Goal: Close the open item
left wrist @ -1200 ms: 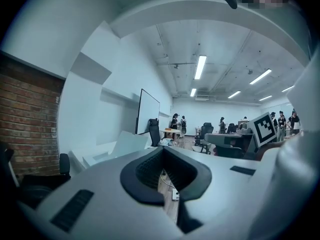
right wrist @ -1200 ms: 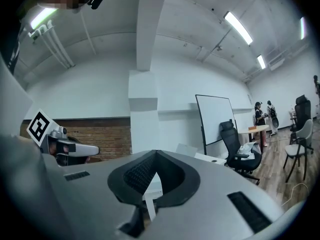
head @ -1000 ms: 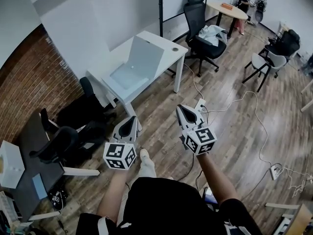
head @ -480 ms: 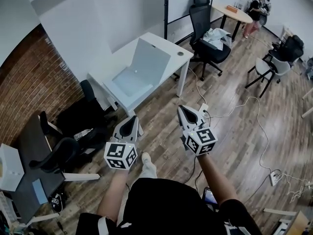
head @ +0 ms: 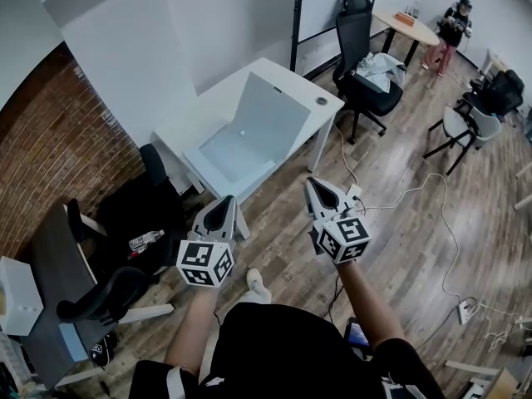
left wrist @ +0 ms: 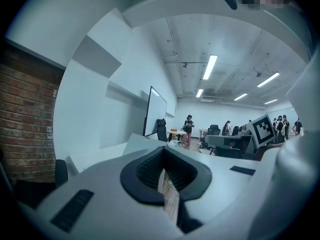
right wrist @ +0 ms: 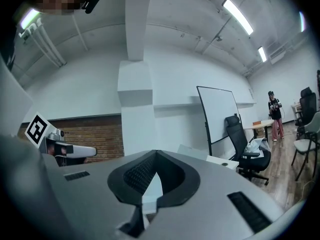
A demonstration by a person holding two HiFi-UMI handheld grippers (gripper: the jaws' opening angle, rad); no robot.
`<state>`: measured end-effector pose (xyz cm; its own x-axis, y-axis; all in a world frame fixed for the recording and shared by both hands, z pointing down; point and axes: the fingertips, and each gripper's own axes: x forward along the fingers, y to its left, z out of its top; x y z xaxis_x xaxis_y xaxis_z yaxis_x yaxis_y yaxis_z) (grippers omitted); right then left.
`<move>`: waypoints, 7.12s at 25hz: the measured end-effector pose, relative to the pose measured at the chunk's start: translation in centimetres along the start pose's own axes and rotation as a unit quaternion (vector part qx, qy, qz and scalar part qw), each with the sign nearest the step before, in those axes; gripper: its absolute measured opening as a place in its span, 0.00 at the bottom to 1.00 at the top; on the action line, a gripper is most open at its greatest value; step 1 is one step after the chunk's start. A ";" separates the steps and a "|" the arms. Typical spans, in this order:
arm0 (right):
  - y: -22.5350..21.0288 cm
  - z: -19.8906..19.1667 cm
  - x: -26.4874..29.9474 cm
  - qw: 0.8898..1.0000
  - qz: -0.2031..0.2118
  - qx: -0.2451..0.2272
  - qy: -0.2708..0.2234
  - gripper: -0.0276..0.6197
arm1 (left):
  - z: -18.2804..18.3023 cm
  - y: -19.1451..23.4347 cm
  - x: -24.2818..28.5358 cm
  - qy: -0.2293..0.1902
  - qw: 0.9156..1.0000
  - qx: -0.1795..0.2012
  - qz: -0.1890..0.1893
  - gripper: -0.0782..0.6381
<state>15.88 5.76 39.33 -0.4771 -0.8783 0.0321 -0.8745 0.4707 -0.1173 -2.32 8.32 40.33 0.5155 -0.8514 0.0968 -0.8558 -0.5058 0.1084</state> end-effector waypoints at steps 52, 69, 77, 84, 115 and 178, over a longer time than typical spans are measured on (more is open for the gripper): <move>-17.4 -1.9 18.9 0.990 -0.125 0.030 0.049 0.10 | 0.9 10.6 23.8 0.042 0.994 -0.012 -0.097 0.12; -27.2 -4.5 20.9 0.987 -0.129 0.057 0.081 0.10 | -0.8 7.0 33.9 0.069 0.991 -0.023 -0.114 0.12; -29.0 -6.4 23.9 0.987 -0.109 0.065 0.100 0.10 | -2.2 8.5 35.8 0.082 0.992 -0.032 -0.090 0.12; -29.8 -7.5 26.9 0.987 -0.082 0.059 0.123 0.10 | -2.5 10.4 37.1 0.084 0.994 -0.039 -0.064 0.12; -20.1 -7.6 33.2 0.963 0.206 0.042 0.166 0.10 | -1.3 14.9 34.3 0.049 0.997 -0.047 0.046 0.12; 8.0 -16.9 38.3 0.780 0.534 -0.133 0.298 0.10 | -6.6 30.2 13.7 0.065 0.943 -0.131 0.298 0.12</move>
<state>-10.91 -22.71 56.37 -0.8328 0.1841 0.5221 0.0994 0.9775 -0.1861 -20.85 -17.67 51.46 -0.0392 -0.9408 0.3367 -0.9639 0.1245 0.2355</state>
